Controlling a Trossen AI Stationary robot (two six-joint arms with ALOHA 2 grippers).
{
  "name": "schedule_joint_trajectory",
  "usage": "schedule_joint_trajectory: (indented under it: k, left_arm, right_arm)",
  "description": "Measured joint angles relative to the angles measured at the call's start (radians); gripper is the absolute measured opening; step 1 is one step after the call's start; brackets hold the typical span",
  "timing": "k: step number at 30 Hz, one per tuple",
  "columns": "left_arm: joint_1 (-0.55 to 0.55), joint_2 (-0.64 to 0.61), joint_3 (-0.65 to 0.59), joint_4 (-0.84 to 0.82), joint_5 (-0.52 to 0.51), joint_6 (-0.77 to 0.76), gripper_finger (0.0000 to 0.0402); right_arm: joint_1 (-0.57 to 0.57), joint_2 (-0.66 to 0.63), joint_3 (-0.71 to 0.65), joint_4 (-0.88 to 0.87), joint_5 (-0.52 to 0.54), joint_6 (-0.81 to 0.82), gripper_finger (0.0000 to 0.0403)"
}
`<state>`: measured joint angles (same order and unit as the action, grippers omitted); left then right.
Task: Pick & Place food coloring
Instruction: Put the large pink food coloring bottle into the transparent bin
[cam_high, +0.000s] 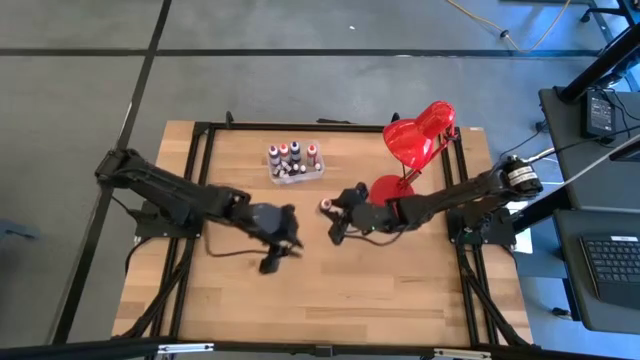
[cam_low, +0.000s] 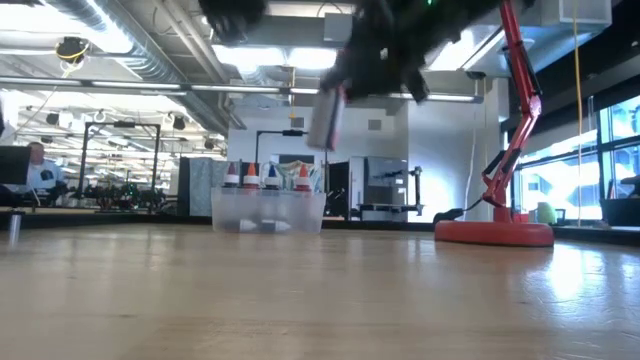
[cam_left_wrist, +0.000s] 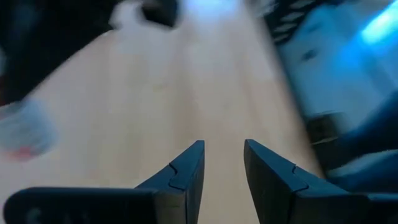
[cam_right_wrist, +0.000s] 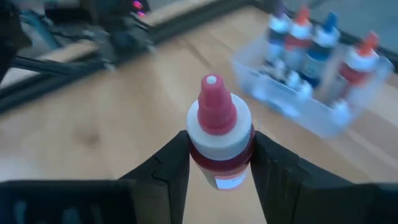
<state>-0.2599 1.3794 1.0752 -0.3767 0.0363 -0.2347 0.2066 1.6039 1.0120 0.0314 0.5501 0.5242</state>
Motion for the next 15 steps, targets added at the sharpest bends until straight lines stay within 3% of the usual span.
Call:
schedule_joint_trajectory:
  k: [6, 15]
  left_arm:
    - [-0.160, -0.071, 0.000, 0.127, 0.009, -0.158, 0.0108]
    - [-0.325, -0.081, 0.000, 0.195, -0.274, -0.267, 0.0109]
  right_arm:
    - [0.070, 0.071, 0.099, 0.002, 0.005, -0.088, 0.0147]
    - [0.101, 0.302, 0.319, -0.029, -0.163, -0.115, 0.0149]
